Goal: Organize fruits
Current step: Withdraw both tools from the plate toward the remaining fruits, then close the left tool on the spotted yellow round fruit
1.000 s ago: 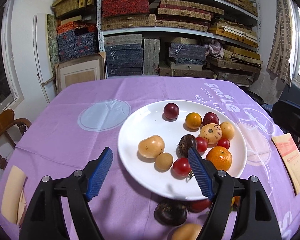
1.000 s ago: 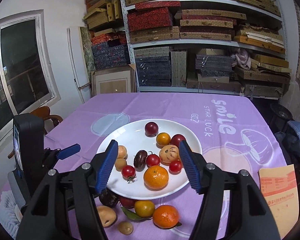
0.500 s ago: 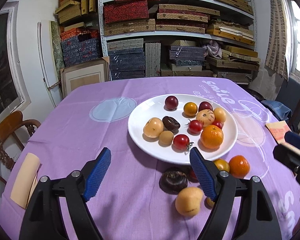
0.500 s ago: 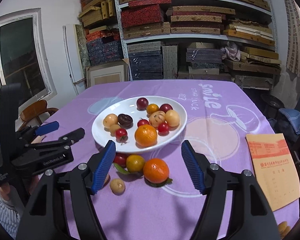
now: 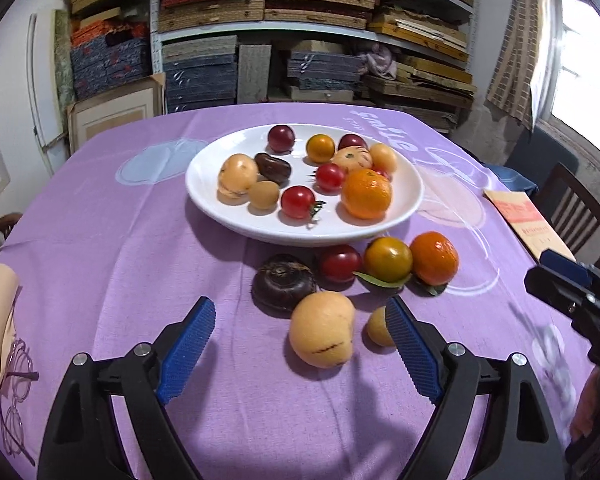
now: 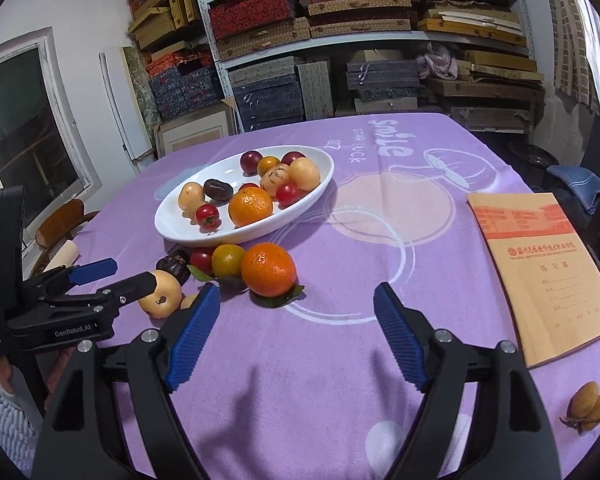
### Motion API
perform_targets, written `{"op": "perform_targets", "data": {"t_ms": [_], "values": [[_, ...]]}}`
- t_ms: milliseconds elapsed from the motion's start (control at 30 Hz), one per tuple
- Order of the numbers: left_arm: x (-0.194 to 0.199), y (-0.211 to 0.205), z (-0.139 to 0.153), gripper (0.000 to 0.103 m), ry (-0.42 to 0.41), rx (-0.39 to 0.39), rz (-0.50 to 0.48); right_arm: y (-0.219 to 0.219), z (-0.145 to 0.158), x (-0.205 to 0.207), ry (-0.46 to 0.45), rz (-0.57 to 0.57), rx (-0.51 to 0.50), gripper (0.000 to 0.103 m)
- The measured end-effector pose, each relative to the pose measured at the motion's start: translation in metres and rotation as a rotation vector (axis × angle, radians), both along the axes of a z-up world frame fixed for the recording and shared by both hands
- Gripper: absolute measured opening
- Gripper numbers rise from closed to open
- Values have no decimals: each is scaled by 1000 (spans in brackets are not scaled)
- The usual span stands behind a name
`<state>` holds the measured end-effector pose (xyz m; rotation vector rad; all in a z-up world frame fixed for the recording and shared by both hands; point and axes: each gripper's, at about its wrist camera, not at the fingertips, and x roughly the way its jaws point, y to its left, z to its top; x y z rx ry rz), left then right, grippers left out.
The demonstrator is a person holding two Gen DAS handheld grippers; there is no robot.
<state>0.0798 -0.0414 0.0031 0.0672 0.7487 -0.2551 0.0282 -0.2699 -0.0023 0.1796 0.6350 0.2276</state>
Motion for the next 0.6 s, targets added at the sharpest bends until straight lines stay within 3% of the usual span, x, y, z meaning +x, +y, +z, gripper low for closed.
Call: {"op": "perform_targets", "data": {"t_ms": [167,300,400,600], "values": [[-8,-15,-7,86,-31,42,-46,-2,2,1,8,3,16,81],[-2,-17,-13,72,-14,45,-43,2,3,-1,4,16,17,81],[8,-14,-20,48,38,42,-30,4,2,-1,8,24,14,81],[11,-13,-22,43,36,41,-25,13,-3,2,30,50,-5,81]]}}
